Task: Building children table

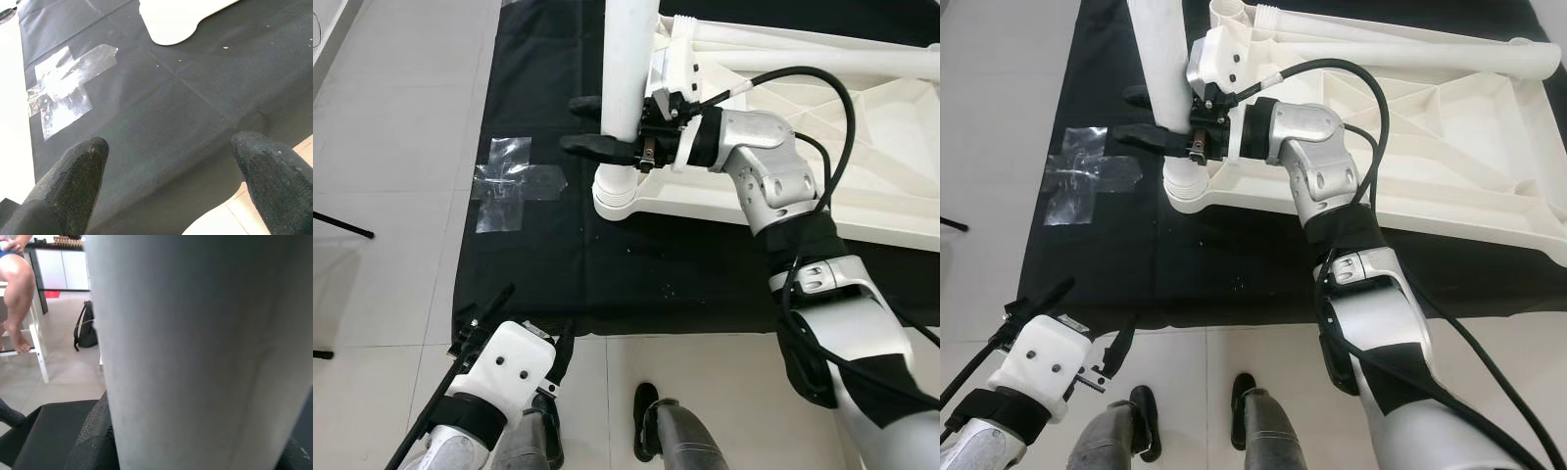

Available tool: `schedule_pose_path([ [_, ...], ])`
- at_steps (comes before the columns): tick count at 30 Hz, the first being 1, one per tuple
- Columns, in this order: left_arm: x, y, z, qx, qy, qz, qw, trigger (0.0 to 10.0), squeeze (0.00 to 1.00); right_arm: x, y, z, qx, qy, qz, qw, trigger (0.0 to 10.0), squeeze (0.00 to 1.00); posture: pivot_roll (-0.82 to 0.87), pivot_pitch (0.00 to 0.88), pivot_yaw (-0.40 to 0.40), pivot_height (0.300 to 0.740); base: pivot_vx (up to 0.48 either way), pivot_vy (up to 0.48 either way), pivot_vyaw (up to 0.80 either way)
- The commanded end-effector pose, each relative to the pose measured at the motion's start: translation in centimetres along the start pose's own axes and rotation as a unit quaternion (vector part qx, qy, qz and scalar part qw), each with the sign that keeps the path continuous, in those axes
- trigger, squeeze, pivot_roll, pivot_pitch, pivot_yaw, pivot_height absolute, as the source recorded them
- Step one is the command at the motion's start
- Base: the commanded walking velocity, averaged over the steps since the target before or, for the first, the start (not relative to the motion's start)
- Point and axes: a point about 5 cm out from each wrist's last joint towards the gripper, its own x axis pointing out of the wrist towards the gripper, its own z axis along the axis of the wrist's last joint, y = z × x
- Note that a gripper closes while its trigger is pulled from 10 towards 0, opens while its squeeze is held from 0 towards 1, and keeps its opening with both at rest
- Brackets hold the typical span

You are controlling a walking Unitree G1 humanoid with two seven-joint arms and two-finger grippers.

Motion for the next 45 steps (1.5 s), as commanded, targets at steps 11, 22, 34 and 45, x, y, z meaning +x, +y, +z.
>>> schedule_pose_path([
  [11,-0.2,-0.3,-0.6,0.001,0.014,-0.005,1.0,10.0,0.0,-0.6,0.2,-4.2,0.1,0.068,-0.054,0.991,10.0,0.0,0.04,0.41,-0.08,0.74,0.0,0.0,0.0],
  [22,-0.2,-0.4,-0.6,0.002,0.015,-0.006,1.0,10.0,0.0,-0.9,0.6,-4.6,0.114,0.058,-0.064,0.99,10.0,0.0,0.05,0.406,-0.073,0.74,0.0,0.0,0.0],
  [34,-0.2,-0.3,-0.7,0.004,0.016,-0.006,1.0,10.0,0.0,-2.1,-0.2,-5.5,0.089,0.097,-0.255,0.958,10.0,0.0,0.04,0.406,-0.092,0.74,0.0,0.0,0.0],
  [45,0.5,-0.3,-1.3,0.01,0.018,-0.008,1.0,10.0,0.0,-3.6,4.9,-7.5,0.137,0.125,-0.508,0.841,10.0,0.0,0.04,0.364,-0.069,0.74,0.0,0.0,0.0],
])
